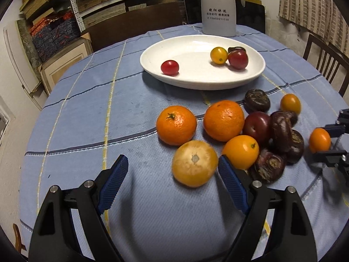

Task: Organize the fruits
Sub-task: 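Grasp pale tangerine with left tool while right tool grasps orange, place both on plate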

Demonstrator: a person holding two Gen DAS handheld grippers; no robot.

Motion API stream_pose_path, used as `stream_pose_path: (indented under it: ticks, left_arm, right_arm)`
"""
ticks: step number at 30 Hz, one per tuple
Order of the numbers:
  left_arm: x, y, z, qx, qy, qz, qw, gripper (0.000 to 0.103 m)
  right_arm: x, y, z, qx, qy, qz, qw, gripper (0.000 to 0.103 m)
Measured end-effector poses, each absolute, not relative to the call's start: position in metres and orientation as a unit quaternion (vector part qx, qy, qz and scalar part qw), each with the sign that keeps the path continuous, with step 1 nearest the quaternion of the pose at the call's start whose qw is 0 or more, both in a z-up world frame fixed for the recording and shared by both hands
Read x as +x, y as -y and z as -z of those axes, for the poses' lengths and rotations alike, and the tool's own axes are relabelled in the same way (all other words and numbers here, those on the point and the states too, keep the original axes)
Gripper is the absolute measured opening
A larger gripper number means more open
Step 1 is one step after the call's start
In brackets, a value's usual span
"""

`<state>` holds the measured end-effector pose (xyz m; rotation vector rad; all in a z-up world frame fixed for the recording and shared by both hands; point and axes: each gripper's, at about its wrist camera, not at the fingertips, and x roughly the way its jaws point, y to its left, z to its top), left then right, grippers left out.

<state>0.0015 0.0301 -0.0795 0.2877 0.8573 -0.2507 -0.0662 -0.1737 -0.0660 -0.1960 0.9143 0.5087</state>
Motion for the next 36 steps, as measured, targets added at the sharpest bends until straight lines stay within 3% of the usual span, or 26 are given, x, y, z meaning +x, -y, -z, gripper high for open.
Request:
stream_pose_path:
  ticks: [4,8,36]
  left_arm:
    - [0.012,-0.029,0.083,0.127,-0.423,0.125,0.889,0.081]
    - [0.012,-0.026,0.086,0.120,-0.438,0.141,0.879,0.040]
    - [-0.010,0.001,0.033,0.120,-0.382,0.083,0.912,0.040]
  right_arm:
    - [-0.065,0.174,0.066,-0.091,-0.436,-0.242,0.862,0.036]
    - [-0.064,0.176,0.064,-0.087,-0.435,-0.242,0.863,0.036]
    - [-0.080,0.185,0.037,-0.054,-0.387,-0.248,0.887,0.036]
